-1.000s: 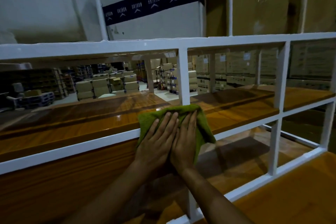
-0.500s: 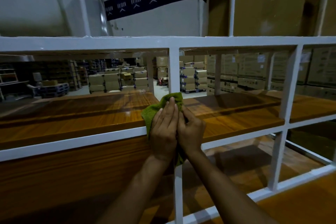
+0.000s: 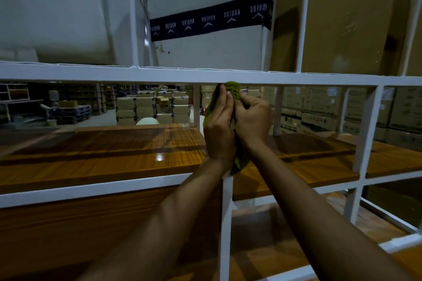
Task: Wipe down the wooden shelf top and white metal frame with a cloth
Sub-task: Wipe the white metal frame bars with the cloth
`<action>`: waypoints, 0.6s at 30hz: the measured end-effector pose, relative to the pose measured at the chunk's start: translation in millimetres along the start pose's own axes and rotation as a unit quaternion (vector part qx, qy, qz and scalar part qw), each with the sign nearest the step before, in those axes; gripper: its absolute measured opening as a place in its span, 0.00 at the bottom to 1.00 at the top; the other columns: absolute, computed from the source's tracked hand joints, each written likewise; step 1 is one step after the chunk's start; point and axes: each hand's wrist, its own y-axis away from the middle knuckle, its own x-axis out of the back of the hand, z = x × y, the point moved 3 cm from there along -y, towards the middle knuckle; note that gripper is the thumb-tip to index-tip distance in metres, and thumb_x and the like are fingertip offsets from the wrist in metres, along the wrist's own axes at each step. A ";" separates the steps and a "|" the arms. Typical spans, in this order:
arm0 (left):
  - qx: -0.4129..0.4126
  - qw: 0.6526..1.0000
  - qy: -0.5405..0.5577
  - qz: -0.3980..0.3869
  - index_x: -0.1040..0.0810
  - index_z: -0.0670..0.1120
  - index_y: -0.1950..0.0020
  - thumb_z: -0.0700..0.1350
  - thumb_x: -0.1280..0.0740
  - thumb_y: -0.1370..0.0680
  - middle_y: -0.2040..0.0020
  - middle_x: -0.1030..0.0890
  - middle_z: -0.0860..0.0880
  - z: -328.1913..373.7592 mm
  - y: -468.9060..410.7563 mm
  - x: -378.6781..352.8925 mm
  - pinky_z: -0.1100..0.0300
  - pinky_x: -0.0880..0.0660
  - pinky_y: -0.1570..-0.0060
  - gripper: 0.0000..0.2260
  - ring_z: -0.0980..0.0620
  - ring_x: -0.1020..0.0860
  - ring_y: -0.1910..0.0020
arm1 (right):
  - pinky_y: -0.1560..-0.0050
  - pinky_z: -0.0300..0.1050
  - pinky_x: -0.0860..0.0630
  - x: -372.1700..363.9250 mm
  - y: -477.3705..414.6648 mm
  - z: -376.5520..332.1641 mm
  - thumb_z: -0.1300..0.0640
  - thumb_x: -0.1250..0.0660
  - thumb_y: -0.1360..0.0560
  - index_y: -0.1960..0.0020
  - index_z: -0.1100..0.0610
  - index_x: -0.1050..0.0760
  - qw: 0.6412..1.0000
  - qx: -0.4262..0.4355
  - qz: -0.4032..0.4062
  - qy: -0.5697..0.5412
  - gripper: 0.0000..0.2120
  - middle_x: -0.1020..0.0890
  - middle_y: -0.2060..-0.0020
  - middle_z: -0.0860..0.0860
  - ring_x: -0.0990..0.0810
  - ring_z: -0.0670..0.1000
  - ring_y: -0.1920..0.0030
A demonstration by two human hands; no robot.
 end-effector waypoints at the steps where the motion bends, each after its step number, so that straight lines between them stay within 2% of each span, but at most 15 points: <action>1: 0.004 1.000 0.009 0.000 0.30 0.37 0.28 0.41 0.39 0.20 0.27 0.31 0.43 0.2 -1.8 -1.0 0.51 0.27 0.34 0.20 0.47 0.29 0.30 | 0.64 0.55 0.21 0.1 -3.4 -0.6 0.57 0.32 0.23 0.54 0.57 0.15 1.000 0.001 -0.003 -0.004 0.07 0.15 0.66 0.50 0.17 0.51 0.65; 3: 0.015 1.000 0.025 -0.003 0.30 0.38 0.28 0.44 0.41 0.20 0.26 0.31 0.44 -0.6 0.5 -2.3 0.51 0.27 0.34 0.21 0.46 0.29 0.29 | 0.62 0.55 0.20 1.6 -2.1 -1.0 0.59 0.31 0.23 0.52 0.57 0.15 1.000 -0.001 -0.004 -0.022 0.06 0.16 0.65 0.47 0.17 0.50 0.64; 4: 0.022 0.999 0.032 -0.001 0.30 0.39 0.27 0.44 0.41 0.20 0.26 0.31 0.44 -0.5 2.2 -2.9 0.52 0.28 0.33 0.21 0.47 0.29 0.29 | 0.60 0.53 0.19 2.1 0.0 -1.6 0.60 0.31 0.23 0.50 0.56 0.15 1.000 -0.003 -0.002 -0.028 0.06 0.17 0.65 0.44 0.18 0.45 0.64; 7: 0.028 0.999 0.026 -0.009 0.30 0.39 0.27 0.40 0.37 0.20 0.26 0.31 0.44 -2.1 7.4 -1.7 0.53 0.29 0.32 0.20 0.48 0.29 0.29 | 0.59 0.33 0.22 2.1 8.4 2.0 0.62 0.31 0.23 0.43 0.58 0.18 0.999 -0.016 0.006 -0.043 0.10 0.19 0.59 0.41 0.22 0.31 0.63; 8: 0.023 0.999 0.020 -0.020 0.30 0.39 0.27 0.38 0.36 0.21 0.26 0.32 0.43 -4.0 9.7 -0.3 0.54 0.29 0.32 0.21 0.47 0.29 0.29 | 0.58 0.29 0.23 2.3 11.5 5.6 0.62 0.31 0.23 0.42 0.58 0.19 0.999 -0.024 0.008 -0.048 0.11 0.19 0.57 0.41 0.23 0.29 0.62; 10: 0.005 0.999 0.003 -0.049 0.30 0.39 0.27 0.35 0.33 0.22 0.26 0.32 0.41 -8.6 16.2 3.0 0.56 0.30 0.31 0.23 0.45 0.29 0.29 | 0.56 0.33 0.21 2.9 19.6 13.2 0.61 0.31 0.23 0.41 0.59 0.18 0.997 -0.046 0.007 -0.063 0.11 0.17 0.54 0.42 0.20 0.32 0.59; 13: -0.021 0.995 -0.017 -0.092 0.32 0.37 0.26 0.33 0.32 0.23 0.25 0.34 0.39 -14.0 35.3 9.3 0.53 0.29 0.32 0.25 0.43 0.30 0.29 | 0.51 0.48 0.18 2.6 42.8 28.0 0.59 0.31 0.22 0.42 0.58 0.17 0.995 -0.070 0.011 -0.076 0.10 0.14 0.53 0.48 0.16 0.42 0.53; 16: -0.043 0.989 -0.043 -0.137 0.36 0.36 0.25 0.32 0.31 0.24 0.23 0.38 0.39 -17.2 58.1 17.3 0.50 0.31 0.31 0.28 0.43 0.34 0.26 | 0.56 0.51 0.18 2.6 69.0 40.5 0.59 0.32 0.21 0.41 0.58 0.18 0.996 -0.070 0.018 -0.058 0.11 0.14 0.55 0.48 0.16 0.45 0.57; 18: -0.074 0.980 -0.073 -0.169 0.36 0.35 0.25 0.33 0.31 0.23 0.23 0.39 0.37 -19.0 69.5 22.6 0.51 0.34 0.29 0.28 0.43 0.38 0.24 | 0.61 0.49 0.19 3.9 84.1 46.6 0.60 0.32 0.21 0.39 0.57 0.19 0.997 -0.059 0.017 -0.037 0.12 0.15 0.58 0.43 0.17 0.45 0.62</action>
